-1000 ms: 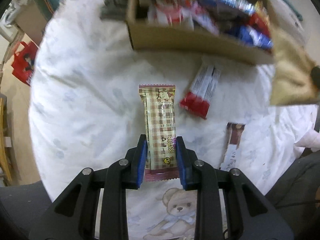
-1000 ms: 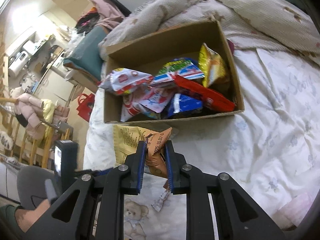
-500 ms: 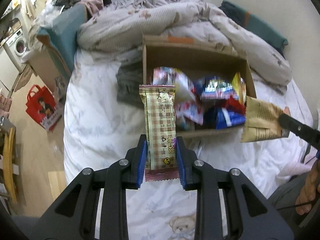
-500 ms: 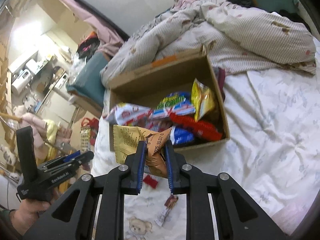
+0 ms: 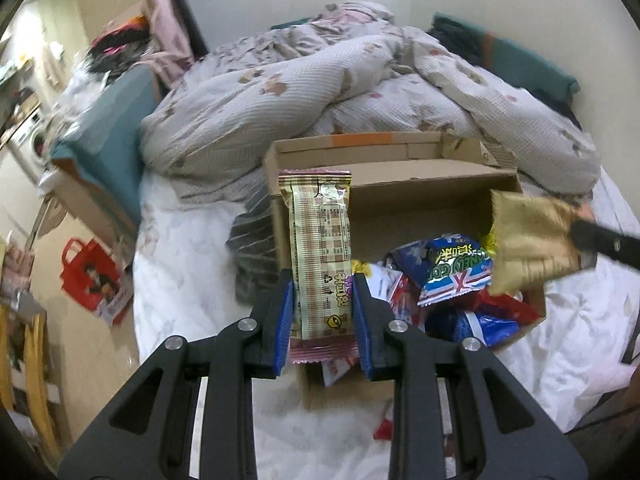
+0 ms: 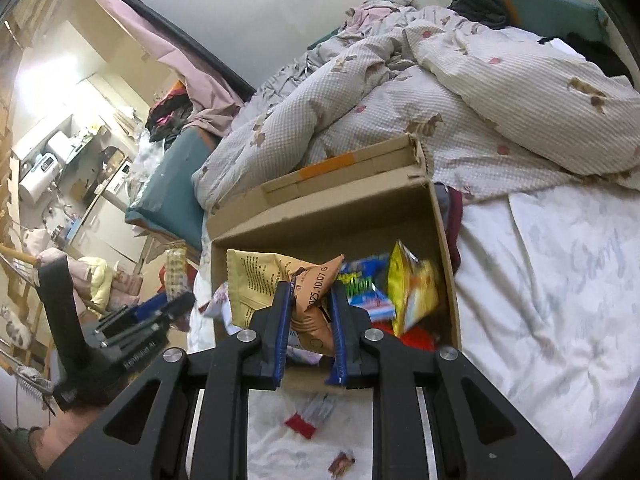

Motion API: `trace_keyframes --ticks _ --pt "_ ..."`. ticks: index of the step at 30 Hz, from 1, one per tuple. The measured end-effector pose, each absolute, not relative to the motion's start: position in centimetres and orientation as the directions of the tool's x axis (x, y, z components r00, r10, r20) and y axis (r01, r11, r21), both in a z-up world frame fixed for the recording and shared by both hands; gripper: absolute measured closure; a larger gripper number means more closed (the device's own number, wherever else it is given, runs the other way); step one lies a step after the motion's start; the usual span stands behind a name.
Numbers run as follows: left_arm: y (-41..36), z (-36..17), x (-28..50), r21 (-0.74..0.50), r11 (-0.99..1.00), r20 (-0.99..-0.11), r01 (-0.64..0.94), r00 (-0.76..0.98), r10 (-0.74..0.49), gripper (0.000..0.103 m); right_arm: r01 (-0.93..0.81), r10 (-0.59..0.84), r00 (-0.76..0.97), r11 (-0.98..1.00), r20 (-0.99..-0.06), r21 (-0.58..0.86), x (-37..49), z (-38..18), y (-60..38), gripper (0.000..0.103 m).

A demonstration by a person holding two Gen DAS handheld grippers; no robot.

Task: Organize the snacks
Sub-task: 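Lower both held snacks into the box and open both grippers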

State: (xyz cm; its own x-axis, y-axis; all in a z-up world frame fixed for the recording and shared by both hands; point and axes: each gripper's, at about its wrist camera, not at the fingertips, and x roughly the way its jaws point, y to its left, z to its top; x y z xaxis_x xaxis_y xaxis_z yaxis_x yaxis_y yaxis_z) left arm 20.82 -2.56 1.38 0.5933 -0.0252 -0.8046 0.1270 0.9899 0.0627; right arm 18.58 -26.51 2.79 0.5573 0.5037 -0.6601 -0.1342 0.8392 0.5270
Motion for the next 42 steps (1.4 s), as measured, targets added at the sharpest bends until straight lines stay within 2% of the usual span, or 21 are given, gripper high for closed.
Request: trace_keyframes --ticks 4,9,13,22,23,25,27,28,29,30,32,42 --pt "-2.8 -0.7 22.5 0.029 0.989 -0.828 0.143 0.559 -0.057 0.079 -0.135 0.459 0.569 0.871 -0.682 0.473 20.8 2.5 -25.9 0.083" --pt "-3.6 -1.5 23.5 0.055 0.982 -0.799 0.181 0.597 -0.066 0.079 -0.125 0.456 0.567 0.871 -0.686 0.475 22.5 0.8 -26.0 0.083" --pt "-3.6 -1.9 24.4 -0.025 0.984 -0.814 0.178 0.568 -0.123 0.079 -0.125 0.485 0.518 0.858 -0.705 0.498 23.6 -1.0 -25.9 0.083" --pt "-3.7 -2.1 25.3 -0.087 0.981 -0.809 0.172 0.562 -0.17 0.077 -0.11 0.475 0.481 0.867 -0.737 0.486 24.6 -3.0 -25.0 0.082" --pt "-3.7 -2.2 25.5 -0.095 0.98 -0.812 0.174 0.557 -0.177 0.074 -0.102 0.481 0.476 0.862 -0.736 0.497 24.8 -3.3 -25.1 0.081" --pt "-3.8 -2.3 25.6 -0.096 0.98 -0.819 0.174 0.546 -0.177 0.061 -0.079 0.487 0.477 0.853 -0.732 0.516 24.9 -3.6 -25.5 0.078" --pt "-3.8 -2.3 25.4 -0.106 0.98 -0.82 0.167 0.542 -0.181 0.039 -0.061 0.509 0.468 0.834 -0.722 0.549 25.0 -3.9 -26.1 0.074" --pt "-3.7 -2.2 25.3 -0.118 0.98 -0.817 0.162 0.545 -0.188 0.035 -0.053 0.518 0.464 0.826 -0.718 0.561 25.0 -3.9 -26.4 0.072" --pt "-3.6 -2.1 25.0 -0.131 0.978 -0.814 0.161 0.545 -0.199 0.028 -0.04 0.519 0.471 0.821 -0.713 0.57 24.9 -3.9 -26.8 0.063" --pt "-3.5 -1.9 24.8 -0.137 0.977 -0.812 0.161 0.547 -0.204 0.027 -0.035 0.517 0.476 0.819 -0.711 0.573 24.9 -3.8 -27.0 0.044" --pt "-3.4 -1.6 24.5 -0.138 0.977 -0.808 0.161 0.552 -0.206 0.027 -0.023 0.52 0.5 0.807 -0.693 0.589 24.6 -3.4 -27.5 0.029" --pt "-2.6 -0.9 25.4 -0.201 0.968 -0.759 0.148 0.601 -0.249 0.027 0.015 0.534 0.512 0.778 -0.673 0.628 24.1 -3.3 -28.4 0.029"
